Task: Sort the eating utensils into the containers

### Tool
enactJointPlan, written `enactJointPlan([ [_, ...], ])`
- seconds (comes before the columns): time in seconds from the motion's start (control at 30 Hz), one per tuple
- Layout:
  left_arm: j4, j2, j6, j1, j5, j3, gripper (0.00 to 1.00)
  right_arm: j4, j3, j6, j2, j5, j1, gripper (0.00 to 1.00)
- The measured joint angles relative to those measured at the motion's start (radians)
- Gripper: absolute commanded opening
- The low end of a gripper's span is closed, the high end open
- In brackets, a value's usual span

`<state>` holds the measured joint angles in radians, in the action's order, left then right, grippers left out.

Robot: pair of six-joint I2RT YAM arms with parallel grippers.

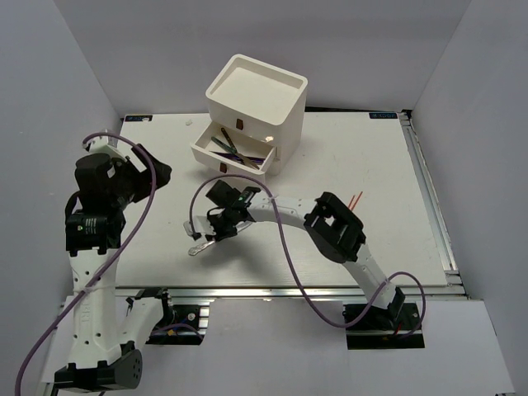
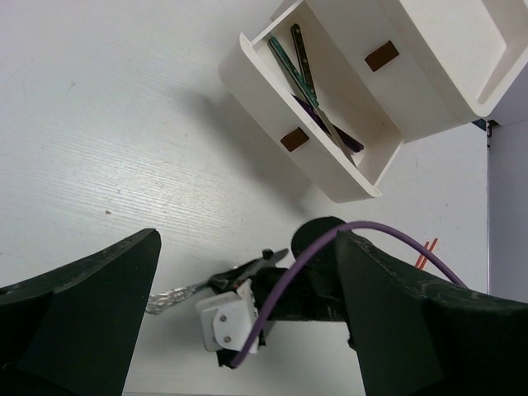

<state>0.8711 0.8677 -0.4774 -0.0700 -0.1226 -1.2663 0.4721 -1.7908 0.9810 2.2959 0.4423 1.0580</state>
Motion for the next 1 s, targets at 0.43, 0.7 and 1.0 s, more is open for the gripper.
enactJointPlan([
  [0.43, -0.133, -0.001, -0.036, 0.0, -0.018, 0.143, 0.98, 0.134, 0.318, 0.019, -0.242, -0.122, -0.136, 0.18],
  [0.7, -0.221, 0.008, -0.092, 0.0, -0.047, 0.234, 0.98, 0.164, 0.407, 0.021, -0.304, -0.174, -0.247, 0.31],
  [1.0, -0.27, 0.045, -0.13, 0.0, -0.06, 0.263, 0.98, 0.167, 0.406, 0.018, -0.304, -0.192, -0.262, 0.38],
])
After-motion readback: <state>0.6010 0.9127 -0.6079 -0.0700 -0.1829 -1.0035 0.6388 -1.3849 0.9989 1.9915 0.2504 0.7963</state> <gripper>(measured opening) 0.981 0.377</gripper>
